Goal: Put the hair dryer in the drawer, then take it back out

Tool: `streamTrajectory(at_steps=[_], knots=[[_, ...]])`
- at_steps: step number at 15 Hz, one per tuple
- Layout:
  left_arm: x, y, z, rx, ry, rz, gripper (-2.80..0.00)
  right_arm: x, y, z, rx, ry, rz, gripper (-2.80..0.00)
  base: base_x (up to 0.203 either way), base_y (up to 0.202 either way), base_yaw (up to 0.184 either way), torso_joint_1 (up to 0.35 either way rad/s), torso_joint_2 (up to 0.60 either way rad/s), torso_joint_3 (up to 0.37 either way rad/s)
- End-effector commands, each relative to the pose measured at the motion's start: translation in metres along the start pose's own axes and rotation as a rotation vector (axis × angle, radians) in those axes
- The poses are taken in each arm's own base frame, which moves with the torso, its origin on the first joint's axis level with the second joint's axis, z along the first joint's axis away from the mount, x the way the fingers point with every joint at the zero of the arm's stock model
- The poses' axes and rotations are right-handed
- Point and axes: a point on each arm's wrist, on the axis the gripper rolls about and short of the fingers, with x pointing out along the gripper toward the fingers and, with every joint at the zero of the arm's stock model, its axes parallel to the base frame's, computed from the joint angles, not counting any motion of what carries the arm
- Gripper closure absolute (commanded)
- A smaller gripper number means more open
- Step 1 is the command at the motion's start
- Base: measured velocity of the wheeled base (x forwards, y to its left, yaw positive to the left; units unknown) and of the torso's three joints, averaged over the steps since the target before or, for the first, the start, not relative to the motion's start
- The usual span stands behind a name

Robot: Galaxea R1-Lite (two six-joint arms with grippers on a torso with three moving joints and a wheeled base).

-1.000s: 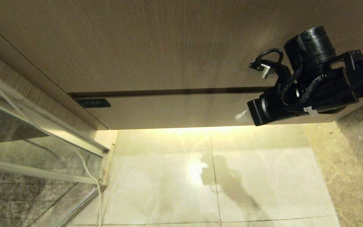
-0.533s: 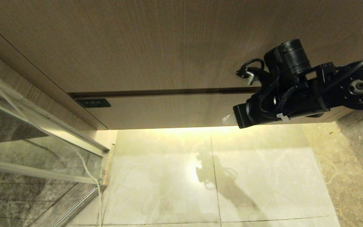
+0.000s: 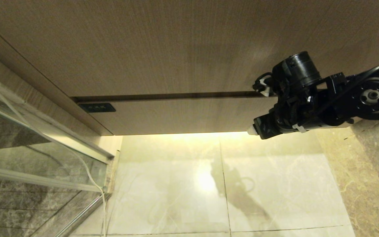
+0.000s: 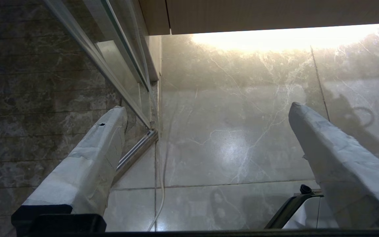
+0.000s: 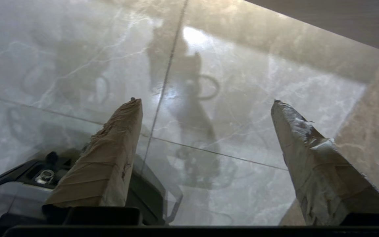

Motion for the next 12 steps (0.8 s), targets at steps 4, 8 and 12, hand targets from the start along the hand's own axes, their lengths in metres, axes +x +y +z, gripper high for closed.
streamTrajectory(at_steps=[4,8,12], knots=[[0.0,0.0,0.0,-0.001,0.0,0.001,-2.8,0.0,-0.001,0.005,0.115,-0.046,-0.075,-2.8,0.0,0.0,0.0,0.0,0.0,0.0],[0.0,0.0,0.0,0.001,0.0,-0.001,-2.8,-0.002,0.01,0.018,0.165,-0.192,-0.151,-2.8,0.0,0.0,0.0,0.0,0.0,0.0],[0.0,0.0,0.0,-0.001,0.0,-0.001,-2.8,0.0,0.014,0.012,0.151,-0.167,-0.144,-2.8,0.0,0.0,0.0,0.0,0.0,0.0]])
